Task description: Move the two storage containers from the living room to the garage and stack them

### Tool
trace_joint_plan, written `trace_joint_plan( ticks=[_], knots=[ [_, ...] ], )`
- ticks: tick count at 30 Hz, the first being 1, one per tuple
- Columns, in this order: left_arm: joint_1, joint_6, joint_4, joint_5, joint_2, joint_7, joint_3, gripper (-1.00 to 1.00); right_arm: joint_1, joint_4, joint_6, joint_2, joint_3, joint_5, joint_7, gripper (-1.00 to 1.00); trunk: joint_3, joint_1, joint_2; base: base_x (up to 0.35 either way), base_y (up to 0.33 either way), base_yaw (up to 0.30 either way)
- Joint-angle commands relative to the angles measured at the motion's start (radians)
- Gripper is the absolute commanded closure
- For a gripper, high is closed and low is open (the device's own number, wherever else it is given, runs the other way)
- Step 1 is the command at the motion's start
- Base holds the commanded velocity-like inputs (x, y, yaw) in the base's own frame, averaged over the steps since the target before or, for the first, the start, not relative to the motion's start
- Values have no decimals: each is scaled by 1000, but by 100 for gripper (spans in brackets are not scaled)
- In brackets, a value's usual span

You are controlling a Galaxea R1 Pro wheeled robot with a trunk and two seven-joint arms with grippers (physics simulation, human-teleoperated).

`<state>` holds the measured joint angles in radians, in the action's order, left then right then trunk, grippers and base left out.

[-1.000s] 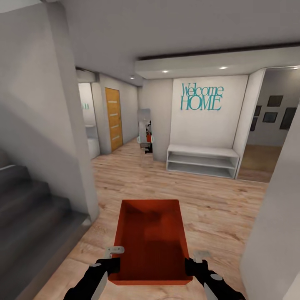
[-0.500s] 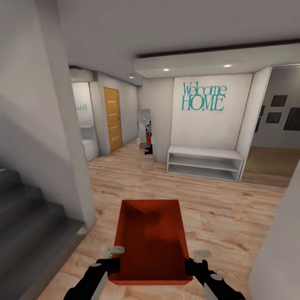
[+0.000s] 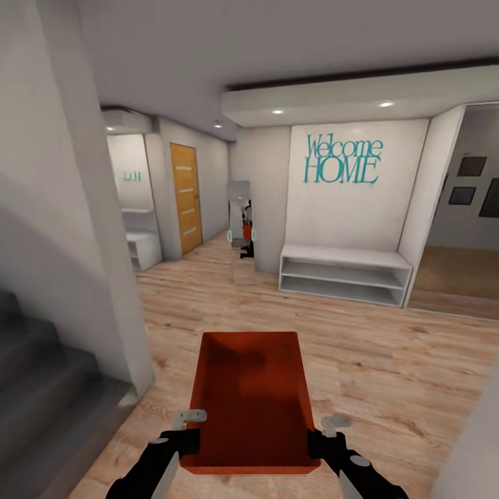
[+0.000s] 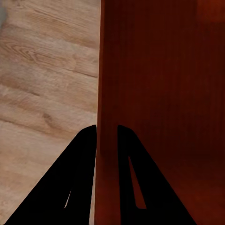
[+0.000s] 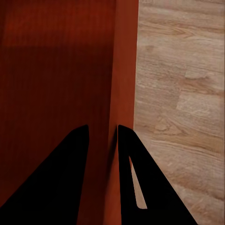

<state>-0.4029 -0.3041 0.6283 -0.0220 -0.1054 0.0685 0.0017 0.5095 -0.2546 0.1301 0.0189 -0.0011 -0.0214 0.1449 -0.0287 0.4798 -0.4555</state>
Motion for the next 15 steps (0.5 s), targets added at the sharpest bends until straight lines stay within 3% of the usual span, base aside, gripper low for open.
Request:
trace_joint_plan(
  ticks=[1,15],
  knots=[
    [-1,-7,1,16,33,10,15,100,0,-2,3,-7,28,-8,9,100,0,1,-1,329,0,0],
    [-1,-7,1,16,33,11,15,100,0,-2,3,-7,28,-8,9,100,5,1,-1,329,0,0]
  ],
)
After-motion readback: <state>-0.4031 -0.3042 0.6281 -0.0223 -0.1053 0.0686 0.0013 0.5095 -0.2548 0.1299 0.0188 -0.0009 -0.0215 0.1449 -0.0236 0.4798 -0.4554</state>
